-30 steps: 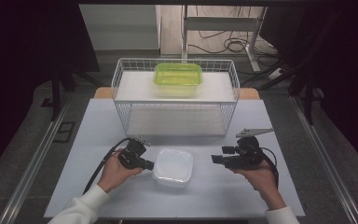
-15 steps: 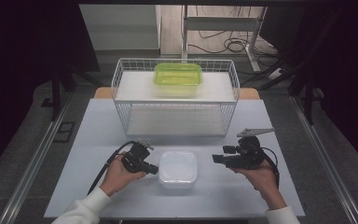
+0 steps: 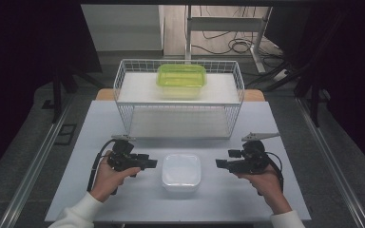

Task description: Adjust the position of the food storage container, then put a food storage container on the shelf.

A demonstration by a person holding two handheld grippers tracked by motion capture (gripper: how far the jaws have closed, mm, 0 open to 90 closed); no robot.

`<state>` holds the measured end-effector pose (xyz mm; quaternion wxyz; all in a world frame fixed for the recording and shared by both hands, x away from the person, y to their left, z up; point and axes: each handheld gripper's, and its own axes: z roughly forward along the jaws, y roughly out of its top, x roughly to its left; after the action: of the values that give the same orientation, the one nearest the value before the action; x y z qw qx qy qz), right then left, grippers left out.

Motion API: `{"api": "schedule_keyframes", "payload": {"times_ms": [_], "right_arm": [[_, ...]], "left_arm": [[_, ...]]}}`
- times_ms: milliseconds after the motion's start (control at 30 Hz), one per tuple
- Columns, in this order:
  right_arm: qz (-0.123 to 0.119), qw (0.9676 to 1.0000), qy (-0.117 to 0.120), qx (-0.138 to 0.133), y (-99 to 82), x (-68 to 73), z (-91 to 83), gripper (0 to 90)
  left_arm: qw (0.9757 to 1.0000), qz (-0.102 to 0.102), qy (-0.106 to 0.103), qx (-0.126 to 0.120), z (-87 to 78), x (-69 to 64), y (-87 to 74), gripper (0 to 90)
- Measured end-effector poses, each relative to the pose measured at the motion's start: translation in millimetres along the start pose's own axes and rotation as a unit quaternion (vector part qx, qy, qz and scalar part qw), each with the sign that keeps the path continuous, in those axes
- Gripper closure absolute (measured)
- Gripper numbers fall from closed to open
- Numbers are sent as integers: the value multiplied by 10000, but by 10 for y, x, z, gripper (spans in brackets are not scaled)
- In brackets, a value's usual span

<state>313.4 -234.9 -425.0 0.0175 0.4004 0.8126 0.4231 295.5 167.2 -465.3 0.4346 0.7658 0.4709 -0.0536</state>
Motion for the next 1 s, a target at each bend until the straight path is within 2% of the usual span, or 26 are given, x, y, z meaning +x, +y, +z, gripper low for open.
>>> {"api": "schedule_keyframes", "payload": {"times_ms": [67,167,267,467,733,900,1000], "right_arm": [[-21,10000,57,-29,-25,12,12,235],[-13,9997,178,-144,-50,17,24,225],[-4,9996,223,-177,-57,18,27,224],[-29,9995,269,-172,-78,37,44,230],[-38,9993,291,-243,-98,68,113,268],[219,9985,420,-264,-148,46,160,333],[391,9979,445,-275,-166,49,194,348]], "left_arm": [[9997,-191,-101,-67,-20,20,-34,400],[9995,-234,-114,-156,-64,36,-39,388],[9986,-344,-231,-319,-124,41,-33,388],[9989,-327,-162,-297,-141,41,-52,369],[9990,-268,-230,-273,-117,-9,-83,355],[9984,-391,-359,-198,-27,-4,-90,378],[9973,-504,-526,-104,44,20,-108,412]]}}
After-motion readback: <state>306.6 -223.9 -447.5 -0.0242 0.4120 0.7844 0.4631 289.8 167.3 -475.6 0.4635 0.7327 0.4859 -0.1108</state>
